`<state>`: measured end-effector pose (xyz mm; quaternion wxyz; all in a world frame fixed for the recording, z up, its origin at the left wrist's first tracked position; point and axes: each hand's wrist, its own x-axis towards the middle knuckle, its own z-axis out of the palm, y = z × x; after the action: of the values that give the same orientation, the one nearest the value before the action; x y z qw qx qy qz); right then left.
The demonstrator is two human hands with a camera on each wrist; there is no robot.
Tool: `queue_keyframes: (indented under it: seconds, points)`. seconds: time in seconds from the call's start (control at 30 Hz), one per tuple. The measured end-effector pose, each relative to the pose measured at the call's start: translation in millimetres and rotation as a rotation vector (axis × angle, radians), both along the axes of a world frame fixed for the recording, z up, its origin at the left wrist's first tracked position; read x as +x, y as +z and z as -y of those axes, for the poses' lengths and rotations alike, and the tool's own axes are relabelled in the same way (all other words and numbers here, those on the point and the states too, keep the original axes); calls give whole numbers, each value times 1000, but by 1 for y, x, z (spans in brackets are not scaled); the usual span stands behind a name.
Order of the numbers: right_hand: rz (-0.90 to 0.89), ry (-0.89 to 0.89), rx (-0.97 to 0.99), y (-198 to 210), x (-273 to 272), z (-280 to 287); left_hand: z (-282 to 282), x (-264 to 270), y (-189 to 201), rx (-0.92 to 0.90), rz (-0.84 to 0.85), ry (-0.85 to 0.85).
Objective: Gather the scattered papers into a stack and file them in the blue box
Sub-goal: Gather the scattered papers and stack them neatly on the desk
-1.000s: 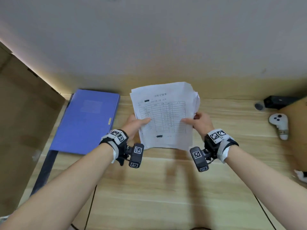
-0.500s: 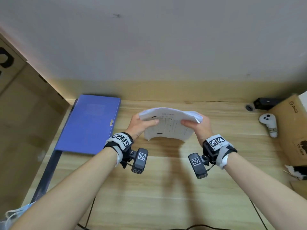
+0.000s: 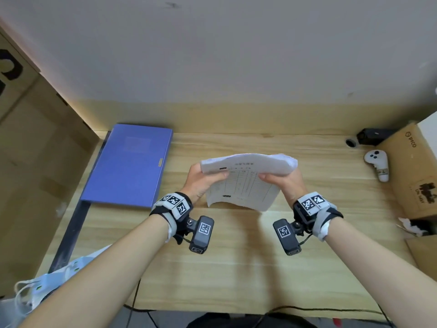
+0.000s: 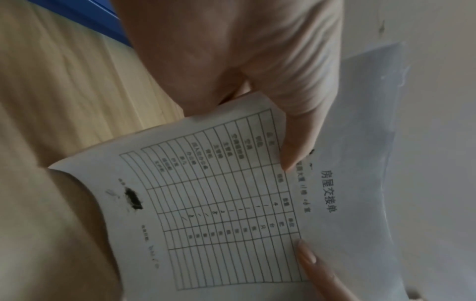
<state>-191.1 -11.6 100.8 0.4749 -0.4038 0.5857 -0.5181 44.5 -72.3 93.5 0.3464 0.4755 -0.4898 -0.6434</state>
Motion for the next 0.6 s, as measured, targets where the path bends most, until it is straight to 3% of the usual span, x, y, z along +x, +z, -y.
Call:
queue_keyframes:
  seconds: [0.17,0.37,0.6]
  points:
    - [-43,-20,92,-26,4,-28,-26,3,-23,83,0,-29]
    - [8,-133,245,-27,-18,-33,-28,-10,-27,133,68,-45]
    - [-47,-217,398,-65,-68,-31,-33,-52,-61,257,390,-113]
